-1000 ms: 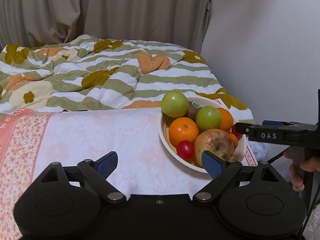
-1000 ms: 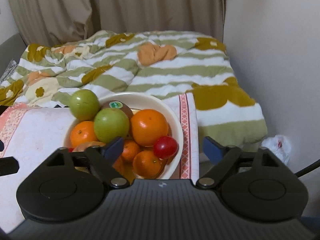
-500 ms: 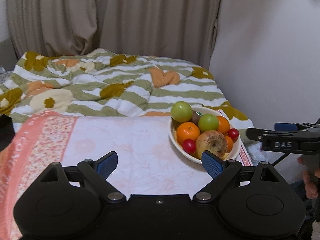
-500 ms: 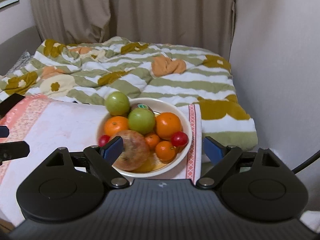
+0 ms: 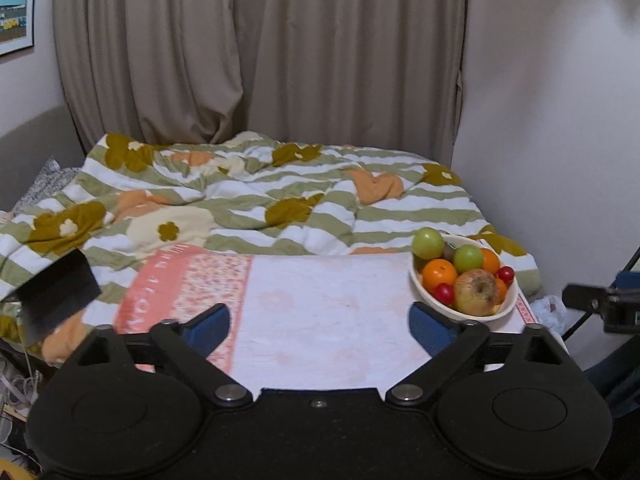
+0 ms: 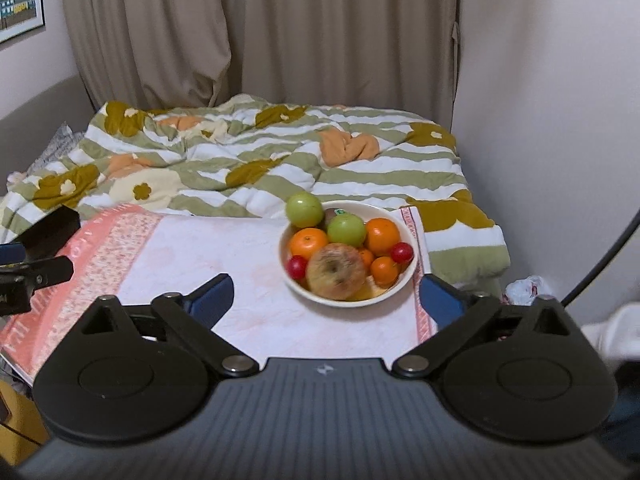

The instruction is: Organize fruits

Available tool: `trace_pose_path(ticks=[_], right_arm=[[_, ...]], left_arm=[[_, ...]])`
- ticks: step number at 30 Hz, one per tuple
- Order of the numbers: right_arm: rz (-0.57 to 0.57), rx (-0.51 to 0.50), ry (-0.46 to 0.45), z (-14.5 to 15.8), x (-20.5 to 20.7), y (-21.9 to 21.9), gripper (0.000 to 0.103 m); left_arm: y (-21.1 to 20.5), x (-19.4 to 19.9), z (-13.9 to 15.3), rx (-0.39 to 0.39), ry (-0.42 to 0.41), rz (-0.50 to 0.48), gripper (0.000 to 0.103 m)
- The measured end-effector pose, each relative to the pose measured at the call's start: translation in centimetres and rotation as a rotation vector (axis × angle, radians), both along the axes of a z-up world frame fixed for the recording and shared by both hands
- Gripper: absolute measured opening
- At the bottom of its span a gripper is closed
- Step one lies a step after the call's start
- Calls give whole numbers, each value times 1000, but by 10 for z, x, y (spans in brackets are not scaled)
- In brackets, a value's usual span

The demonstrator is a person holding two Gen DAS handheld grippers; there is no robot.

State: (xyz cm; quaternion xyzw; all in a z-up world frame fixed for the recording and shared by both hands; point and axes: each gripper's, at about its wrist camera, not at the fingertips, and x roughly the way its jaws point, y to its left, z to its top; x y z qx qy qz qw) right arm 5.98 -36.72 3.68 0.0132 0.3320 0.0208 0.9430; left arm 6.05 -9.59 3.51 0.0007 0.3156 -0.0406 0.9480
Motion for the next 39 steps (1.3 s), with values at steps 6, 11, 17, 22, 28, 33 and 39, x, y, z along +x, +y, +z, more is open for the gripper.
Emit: trace_pose_path(ticks=[6,11,17,22,28,33,39], right_arm=[[-29,6,28,-2,-24,32,103],[-37,-15,35,-6,-35,49,103],[-43,-19,35,-6,-40,58,103],[-41,-21,39,-7,-39,62,103],[-44,-20,43,-8,-38,63,103],[-52,-21,49,-14,-38,64,103],[-64,-15,54,-16,-37,60,103]], left_arm=[[21,-19,1,28,-23,-8,103],[31,-28,-2,33,-28,-20,103],[36,-33,-4,38,-34,-25,103],[38,-35,-4,37,-34,-26,103],[39,-35,-5,39,-31,-29,103],[39,-31,-6,32,-22,-32,103],[36,-27,-7,31,-18,-34,103]])
